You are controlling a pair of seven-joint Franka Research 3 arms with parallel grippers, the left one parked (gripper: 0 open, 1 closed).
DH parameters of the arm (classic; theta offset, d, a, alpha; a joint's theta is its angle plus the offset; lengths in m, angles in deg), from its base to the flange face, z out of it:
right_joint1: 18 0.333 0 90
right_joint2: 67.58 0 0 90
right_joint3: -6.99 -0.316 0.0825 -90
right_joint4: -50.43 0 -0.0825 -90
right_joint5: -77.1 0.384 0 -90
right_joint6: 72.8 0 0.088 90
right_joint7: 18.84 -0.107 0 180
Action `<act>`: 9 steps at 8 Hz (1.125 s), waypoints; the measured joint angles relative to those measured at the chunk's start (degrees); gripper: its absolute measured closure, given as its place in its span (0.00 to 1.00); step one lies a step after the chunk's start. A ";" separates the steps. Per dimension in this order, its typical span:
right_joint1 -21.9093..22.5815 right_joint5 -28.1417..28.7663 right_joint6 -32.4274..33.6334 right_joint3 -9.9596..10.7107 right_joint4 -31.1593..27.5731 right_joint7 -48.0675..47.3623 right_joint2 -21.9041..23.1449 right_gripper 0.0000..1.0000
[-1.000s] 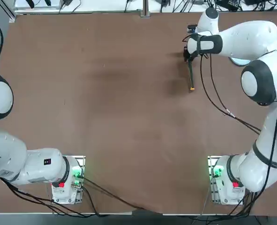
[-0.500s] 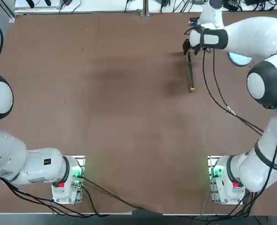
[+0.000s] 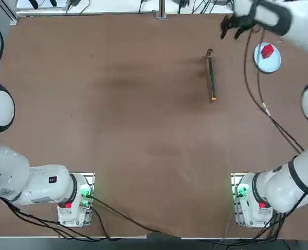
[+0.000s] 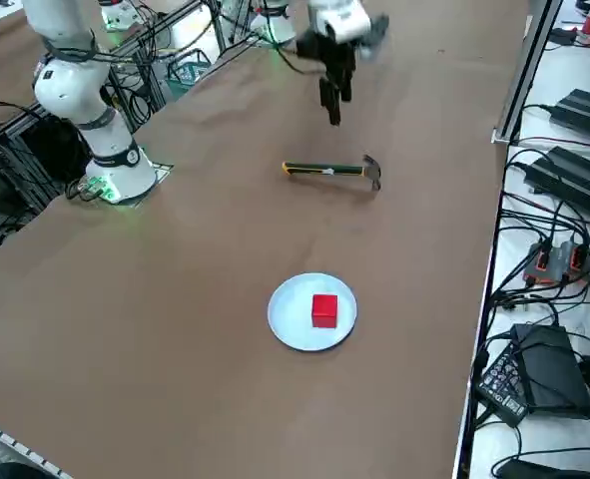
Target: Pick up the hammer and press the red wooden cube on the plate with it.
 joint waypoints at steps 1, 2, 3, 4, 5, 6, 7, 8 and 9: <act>-0.23 -0.26 5.10 1.84 2.73 3.87 1.42 0.00; -0.44 -0.28 9.60 3.58 5.49 7.26 2.10 0.00; -0.54 -0.28 12.99 4.92 7.79 8.92 2.47 0.00; -0.56 -0.28 15.11 5.70 9.44 9.26 2.92 0.00; -0.61 -0.29 15.98 6.29 10.49 9.28 3.61 0.00; -1.12 -0.39 16.64 6.51 10.90 9.27 4.72 0.00; -2.82 -0.44 17.77 5.89 10.87 9.27 6.02 0.00; -6.14 -0.63 18.74 3.34 10.51 9.28 7.44 0.00; -10.56 -1.78 19.35 -1.01 9.52 9.28 8.95 0.00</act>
